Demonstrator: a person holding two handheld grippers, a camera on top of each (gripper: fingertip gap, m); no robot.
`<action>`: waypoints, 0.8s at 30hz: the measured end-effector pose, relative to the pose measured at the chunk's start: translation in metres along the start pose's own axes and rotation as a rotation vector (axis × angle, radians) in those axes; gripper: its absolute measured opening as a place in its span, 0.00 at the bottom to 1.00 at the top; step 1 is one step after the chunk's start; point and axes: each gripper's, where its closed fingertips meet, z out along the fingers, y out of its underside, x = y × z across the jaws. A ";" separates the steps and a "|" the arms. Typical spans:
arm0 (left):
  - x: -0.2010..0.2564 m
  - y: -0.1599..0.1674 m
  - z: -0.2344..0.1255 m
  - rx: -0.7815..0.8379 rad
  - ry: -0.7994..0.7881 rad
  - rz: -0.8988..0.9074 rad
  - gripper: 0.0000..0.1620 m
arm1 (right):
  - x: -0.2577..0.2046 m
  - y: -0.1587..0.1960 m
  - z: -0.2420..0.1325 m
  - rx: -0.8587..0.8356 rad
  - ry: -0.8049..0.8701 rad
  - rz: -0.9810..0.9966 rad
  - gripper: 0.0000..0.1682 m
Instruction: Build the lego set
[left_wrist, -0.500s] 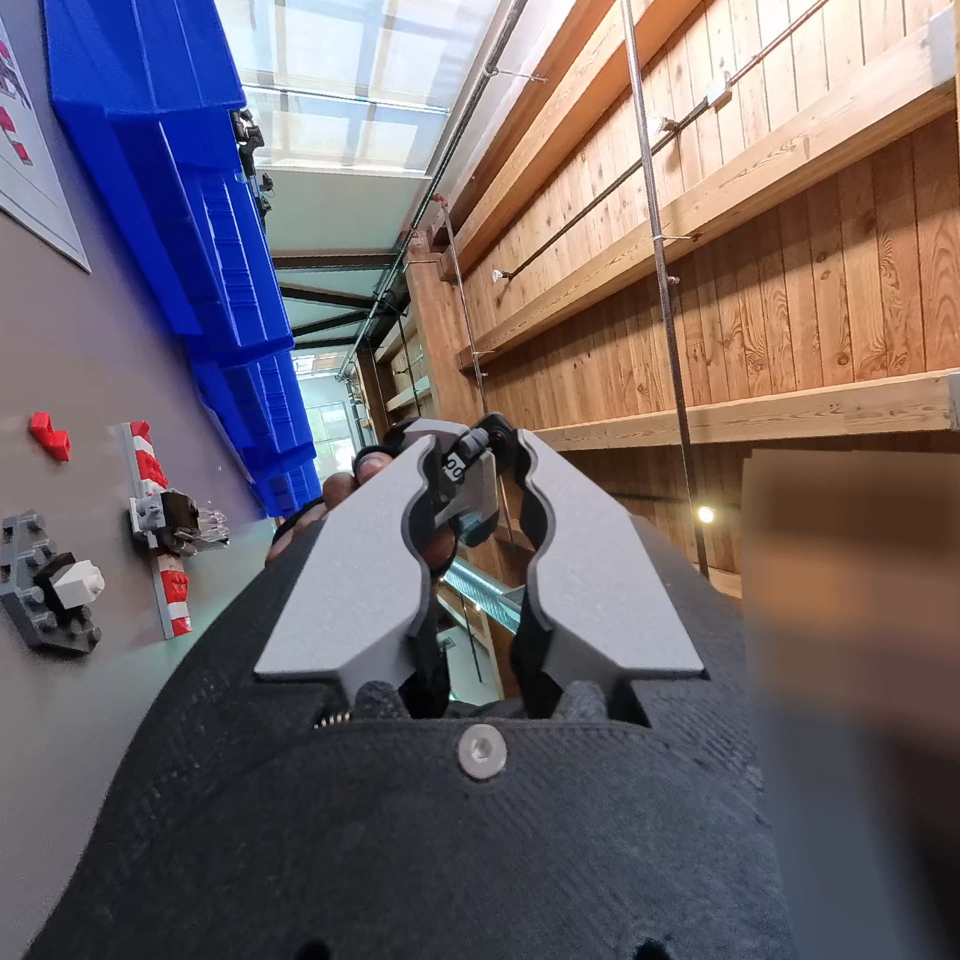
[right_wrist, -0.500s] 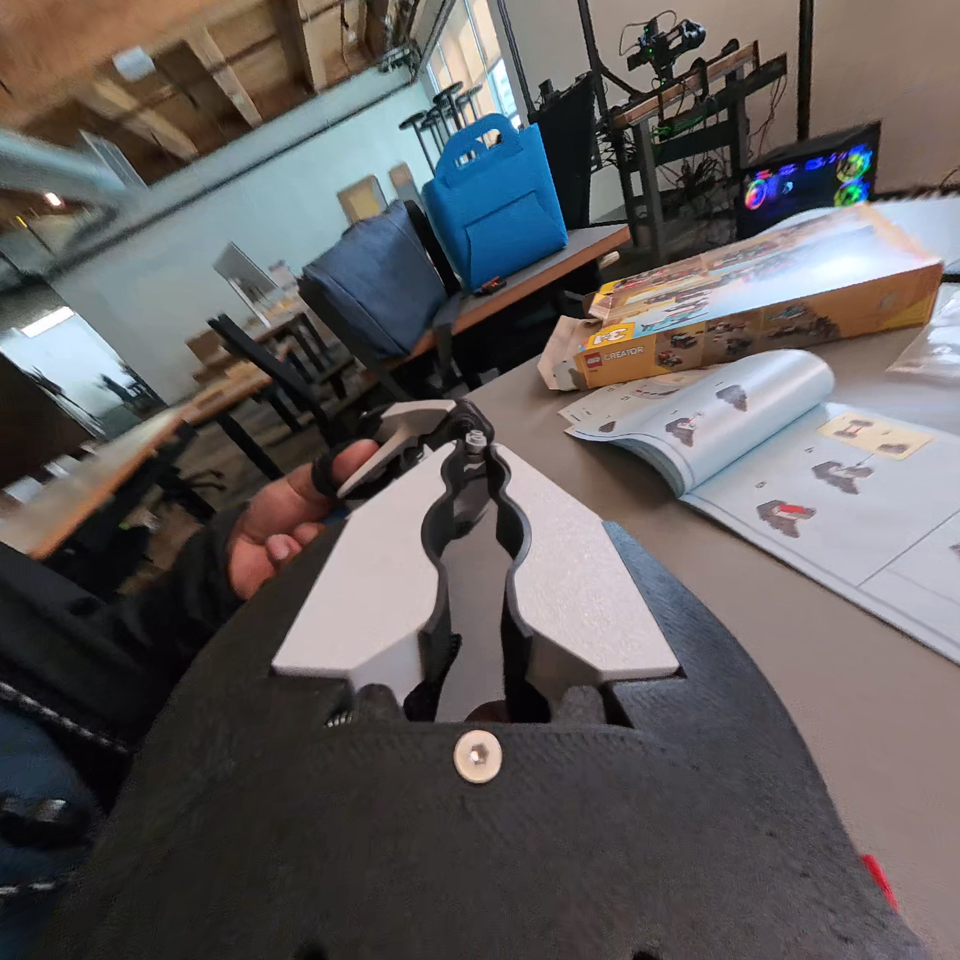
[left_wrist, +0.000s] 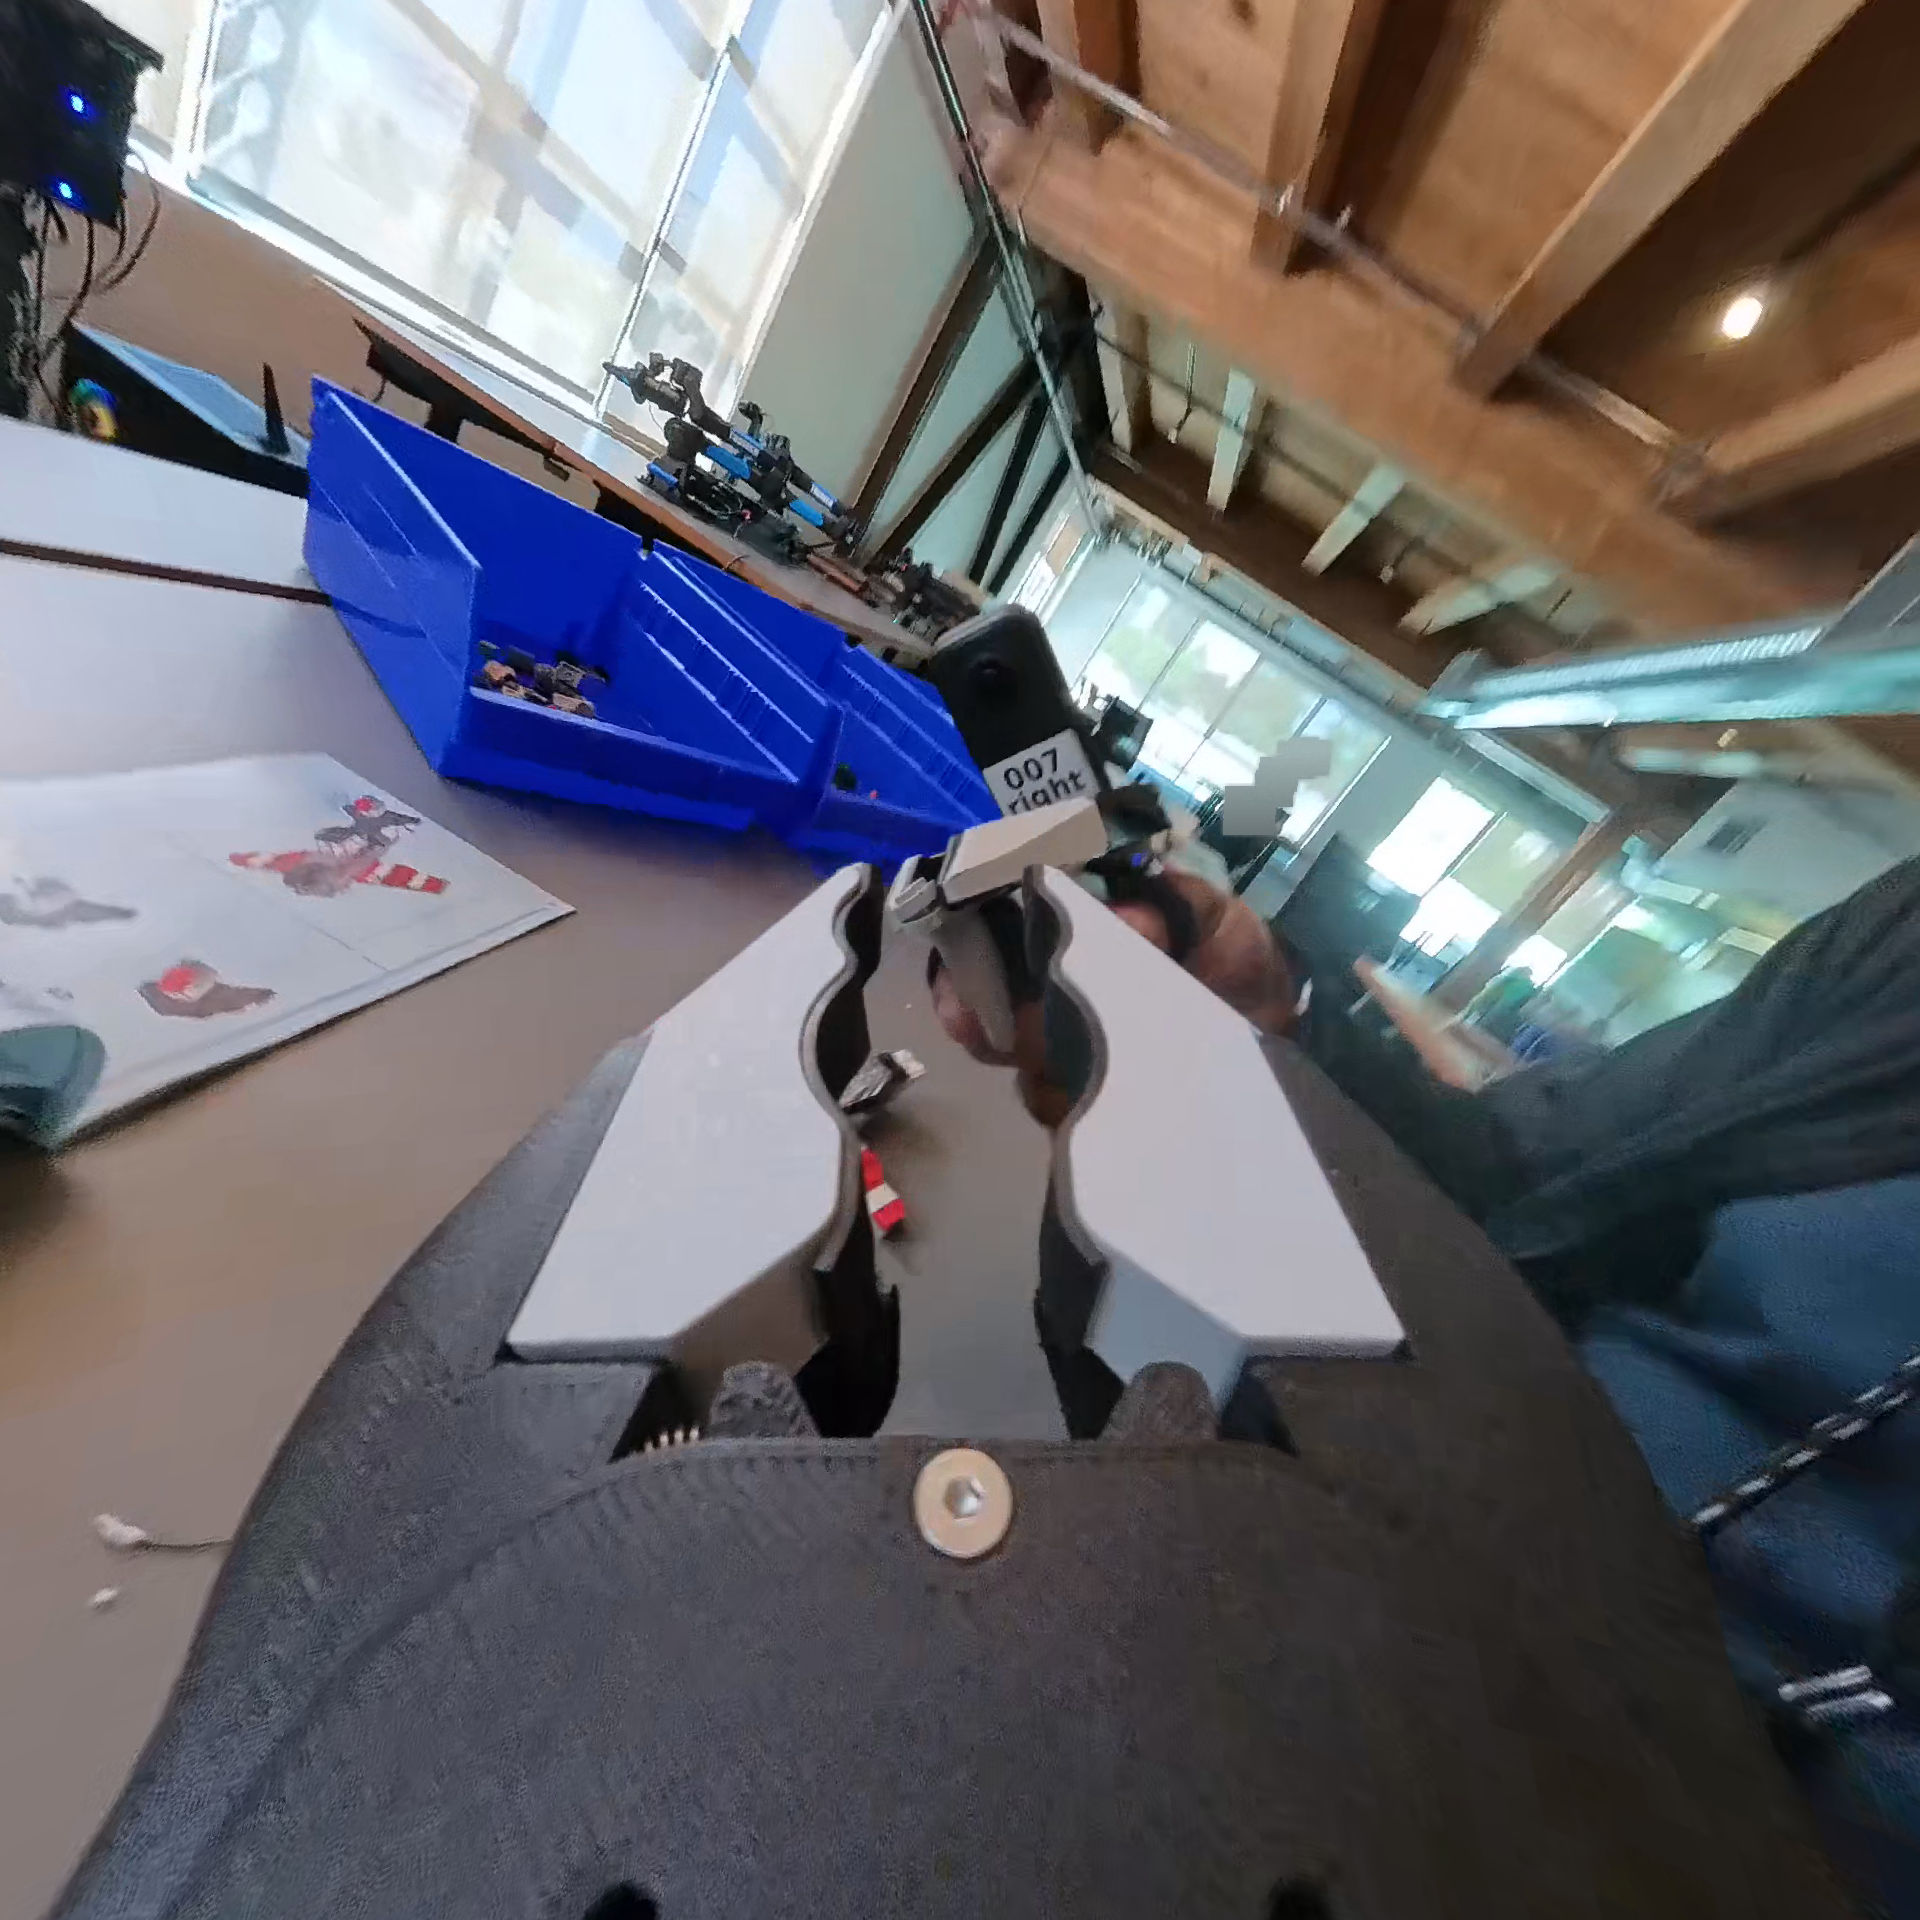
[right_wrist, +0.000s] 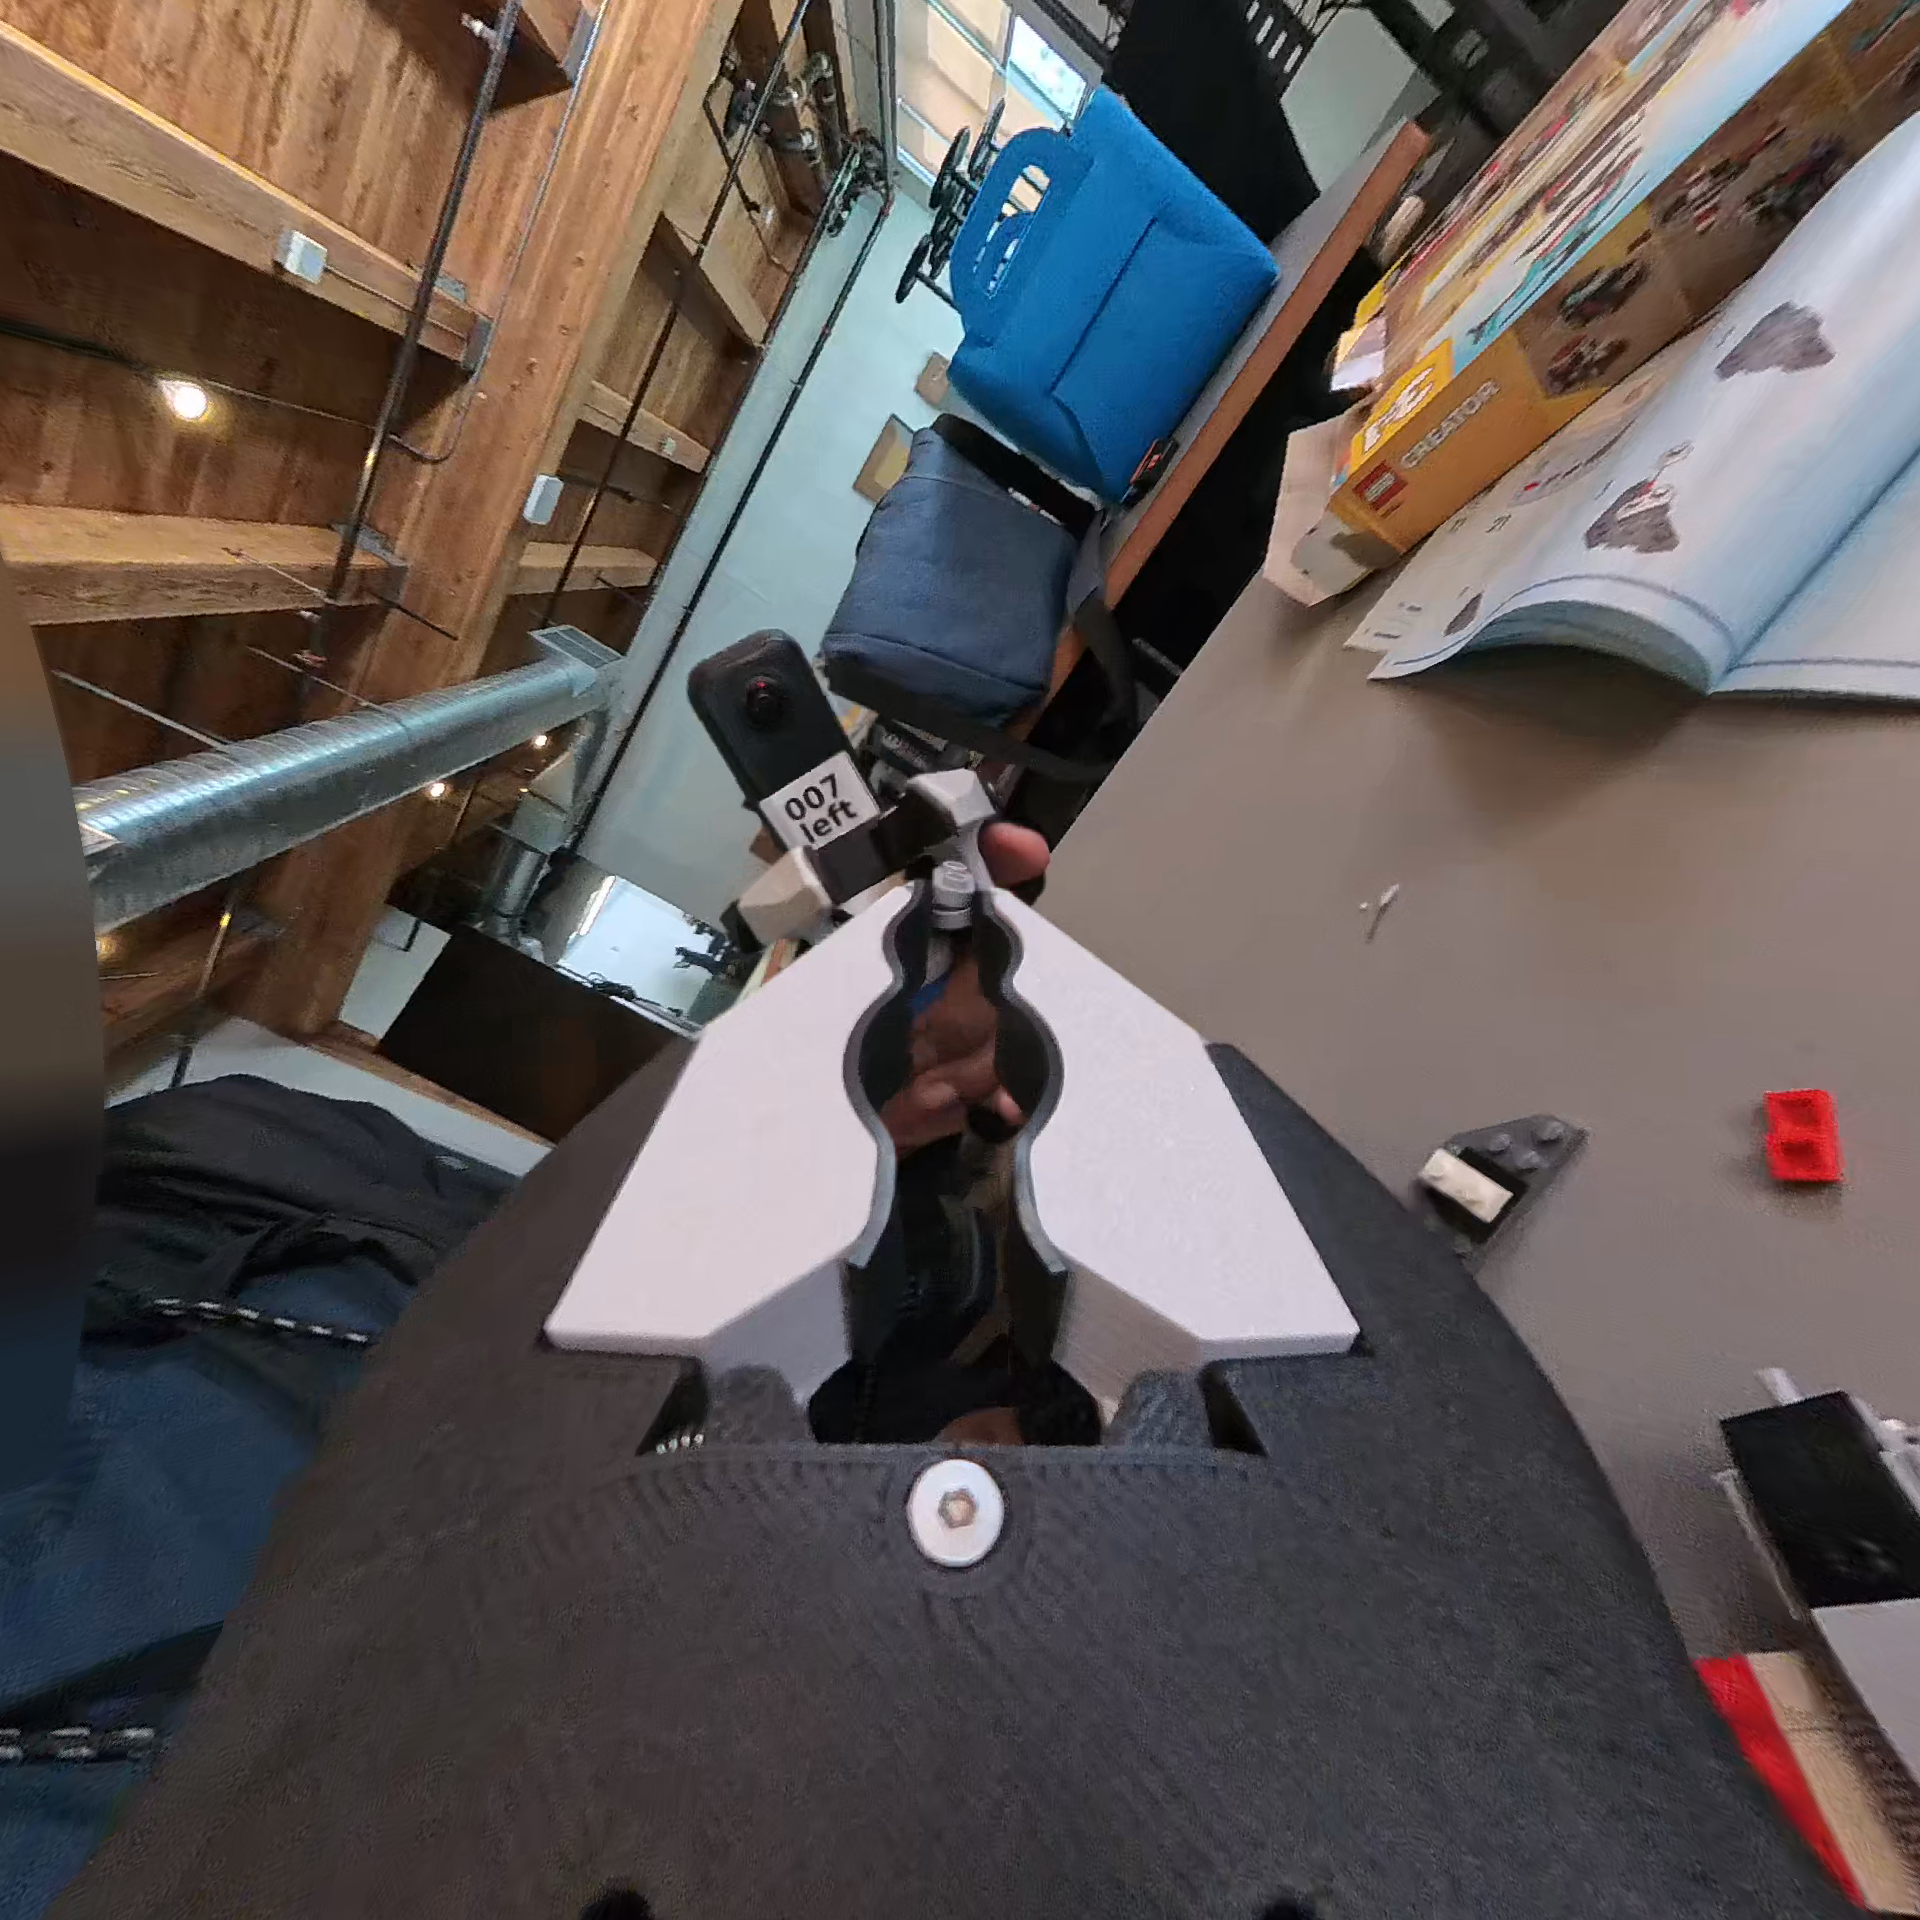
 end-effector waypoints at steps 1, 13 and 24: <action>0.001 0.003 0.001 -0.023 -0.012 0.050 0.16 | -0.002 0.001 -0.001 -0.002 -0.005 0.004 0.04; 0.016 0.010 0.004 -0.085 -0.040 0.391 0.16 | -0.024 0.009 -0.008 -0.031 -0.083 0.037 0.04; 0.027 0.010 0.005 -0.071 -0.021 0.489 0.09 | -0.028 0.013 -0.006 -0.040 -0.107 0.061 0.04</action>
